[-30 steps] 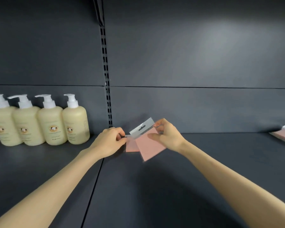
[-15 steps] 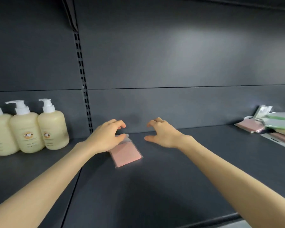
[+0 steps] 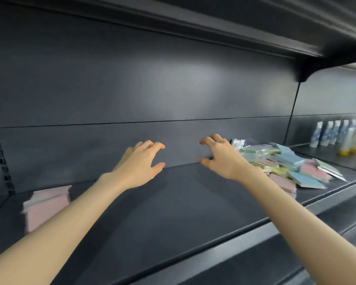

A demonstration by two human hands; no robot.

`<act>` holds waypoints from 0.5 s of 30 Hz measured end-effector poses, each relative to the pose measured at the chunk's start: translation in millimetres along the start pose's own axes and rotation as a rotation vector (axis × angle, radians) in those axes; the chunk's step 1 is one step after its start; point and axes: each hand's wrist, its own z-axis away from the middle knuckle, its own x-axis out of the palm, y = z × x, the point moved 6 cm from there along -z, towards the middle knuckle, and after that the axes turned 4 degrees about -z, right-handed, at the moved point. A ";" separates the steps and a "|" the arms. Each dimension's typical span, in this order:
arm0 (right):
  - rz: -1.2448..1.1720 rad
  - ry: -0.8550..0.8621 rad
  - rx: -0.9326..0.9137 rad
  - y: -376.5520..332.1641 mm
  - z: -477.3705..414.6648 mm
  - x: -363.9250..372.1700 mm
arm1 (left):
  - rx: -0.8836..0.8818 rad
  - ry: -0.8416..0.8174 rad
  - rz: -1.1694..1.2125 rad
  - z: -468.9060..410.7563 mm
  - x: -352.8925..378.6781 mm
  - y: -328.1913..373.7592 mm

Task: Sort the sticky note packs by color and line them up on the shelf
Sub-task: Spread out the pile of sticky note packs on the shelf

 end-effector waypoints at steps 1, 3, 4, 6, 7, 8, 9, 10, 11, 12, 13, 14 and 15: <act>0.007 0.002 0.010 18.8 9.0 -7.4 | 0.005 -0.006 0.010 -5.6 6.3 18.5; 0.021 0.002 0.022 54.9 27.0 -20.0 | 0.012 -0.024 0.027 -16.4 19.8 54.7; 0.027 -0.001 0.030 71.9 35.7 -25.3 | 0.016 -0.028 0.036 -21.0 26.2 72.2; 0.040 -0.018 0.046 104.6 51.0 -33.5 | 0.027 -0.033 0.052 -28.8 39.4 105.2; 0.044 -0.035 0.056 119.4 58.0 -35.9 | 0.030 -0.042 0.060 -31.6 46.5 120.0; 0.046 -0.049 0.066 133.5 64.0 -37.8 | 0.034 -0.051 0.065 -34.7 53.4 133.6; 0.048 -0.058 0.076 146.5 68.4 -39.4 | 0.037 -0.061 0.069 -38.5 59.4 145.6; 0.053 -0.068 0.088 158.9 71.9 -41.3 | 0.041 -0.071 0.073 -43.0 64.7 156.6; 0.059 -0.079 0.100 170.4 74.2 -43.1 | 0.044 -0.079 0.075 -48.2 68.9 166.7; 0.062 -0.088 0.111 180.9 75.6 -44.8 | 0.049 -0.084 0.075 -53.9 72.3 175.7; 0.058 -0.089 0.118 191.1 76.2 -46.8 | 0.055 -0.087 0.075 -60.5 75.7 183.7; 0.051 -0.087 0.123 201.0 76.2 -48.8 | 0.060 -0.089 0.075 -67.5 79.4 191.0; 0.046 -0.084 0.126 210.7 75.6 -50.1 | 0.064 -0.094 0.076 -74.5 83.5 197.5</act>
